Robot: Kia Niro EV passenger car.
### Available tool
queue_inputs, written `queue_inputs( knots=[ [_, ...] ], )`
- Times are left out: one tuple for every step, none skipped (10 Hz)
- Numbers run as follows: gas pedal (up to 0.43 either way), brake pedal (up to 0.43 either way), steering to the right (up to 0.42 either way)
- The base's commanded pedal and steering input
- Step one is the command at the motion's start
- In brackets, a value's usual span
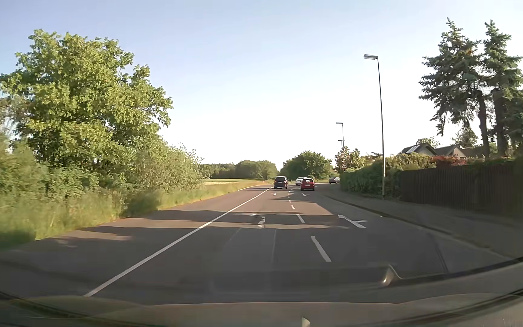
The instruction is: Follow the waypoints while adhering to traffic rules and regulations
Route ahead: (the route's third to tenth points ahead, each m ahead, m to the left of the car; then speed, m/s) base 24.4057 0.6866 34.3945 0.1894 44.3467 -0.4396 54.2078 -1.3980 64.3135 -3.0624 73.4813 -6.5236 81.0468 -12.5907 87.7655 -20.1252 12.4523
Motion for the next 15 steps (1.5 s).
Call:
queue_inputs(
  knots=[
    [0.098,0.000,0.011],
    [0.098,0.000,0.010],
    [0.087,0.000,0.009],
    [0.079,0.000,0.009],
    [0.047,0.000,0.008],
    [0.039,0.000,0.007],
    [0.008,0.000,0.007],
    [0.000,0.000,0.005],
    [0.000,0.000,0.005],
    [0.000,0.000,0.005],
    [0.000,0.000,0.005],
    [0.000,0.000,0.005],
    [0.000,0.000,0.005],
    [0.000,0.000,0.005],
    [0.000,0.000,0.005]
  ],
)
